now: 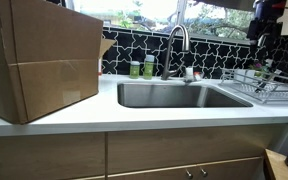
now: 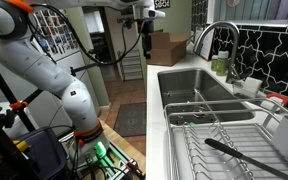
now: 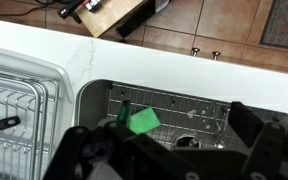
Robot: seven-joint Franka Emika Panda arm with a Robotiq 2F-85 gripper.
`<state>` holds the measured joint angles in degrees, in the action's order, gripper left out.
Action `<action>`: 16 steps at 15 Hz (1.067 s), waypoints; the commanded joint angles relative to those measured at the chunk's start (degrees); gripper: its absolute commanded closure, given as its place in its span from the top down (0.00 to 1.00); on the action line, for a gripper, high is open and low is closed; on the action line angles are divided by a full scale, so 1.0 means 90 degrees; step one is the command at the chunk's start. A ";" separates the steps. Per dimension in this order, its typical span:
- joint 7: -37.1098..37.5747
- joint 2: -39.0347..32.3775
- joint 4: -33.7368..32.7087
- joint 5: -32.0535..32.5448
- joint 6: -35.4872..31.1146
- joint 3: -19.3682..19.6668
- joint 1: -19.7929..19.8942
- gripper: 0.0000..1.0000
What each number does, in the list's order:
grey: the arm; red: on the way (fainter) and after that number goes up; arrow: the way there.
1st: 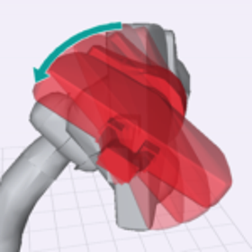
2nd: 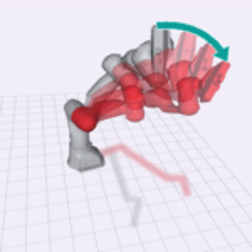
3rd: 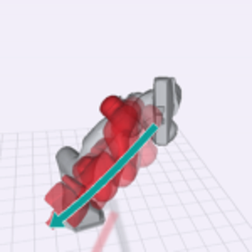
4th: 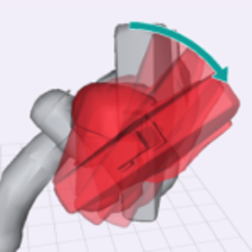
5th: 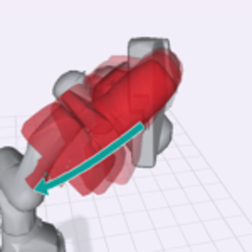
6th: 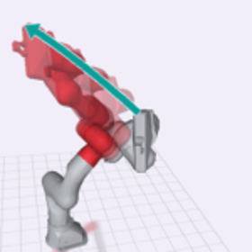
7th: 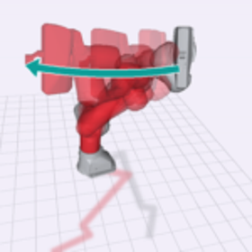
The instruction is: Take the sponge out of the sink
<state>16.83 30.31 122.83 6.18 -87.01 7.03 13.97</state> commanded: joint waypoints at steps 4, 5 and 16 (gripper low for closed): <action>0.0382 -0.1649 -0.0095 -0.0033 -0.1277 0.0857 0.0616 1.00; 0.0510 -0.1929 -0.0144 -0.0123 -0.1451 0.0965 0.0678 1.00; 0.0748 -0.2579 -0.0184 -0.0339 -0.1912 0.1161 0.0709 1.00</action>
<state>23.58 7.17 121.34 3.11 -104.36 17.22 20.61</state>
